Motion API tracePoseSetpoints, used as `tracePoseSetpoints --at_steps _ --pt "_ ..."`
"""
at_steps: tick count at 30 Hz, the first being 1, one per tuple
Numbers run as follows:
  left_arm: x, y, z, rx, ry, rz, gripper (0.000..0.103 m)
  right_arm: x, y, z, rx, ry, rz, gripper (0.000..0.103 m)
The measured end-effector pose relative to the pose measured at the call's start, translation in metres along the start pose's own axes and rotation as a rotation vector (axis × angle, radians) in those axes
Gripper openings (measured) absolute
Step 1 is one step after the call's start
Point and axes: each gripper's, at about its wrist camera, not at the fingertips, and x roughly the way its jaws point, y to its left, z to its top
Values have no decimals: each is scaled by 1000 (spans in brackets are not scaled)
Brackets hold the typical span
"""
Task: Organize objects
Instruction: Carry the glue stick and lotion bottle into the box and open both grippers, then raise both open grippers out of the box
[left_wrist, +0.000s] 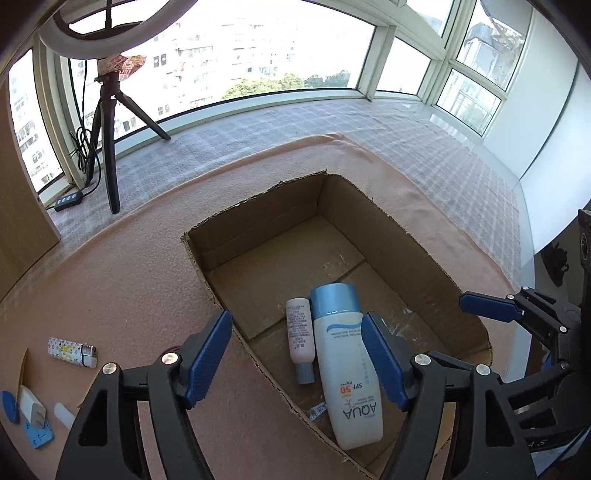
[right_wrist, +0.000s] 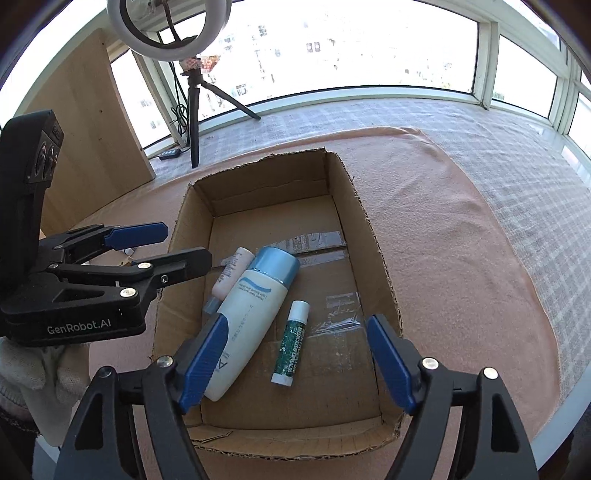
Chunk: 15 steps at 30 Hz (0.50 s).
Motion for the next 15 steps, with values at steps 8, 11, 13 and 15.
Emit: tracePoseSetpoints --at_steps 8,11,13,15 --pt "-7 7 -7 -11 0 8 76 2 5 -1 -4 15 -4 74" --pt "-11 14 -10 -30 -2 12 76 3 9 -1 -8 17 0 74" --pt "-15 20 -13 -45 -3 18 76 3 11 -1 -9 20 5 74" --pt "-20 29 -17 -60 -4 27 76 3 15 -1 -11 22 15 74"
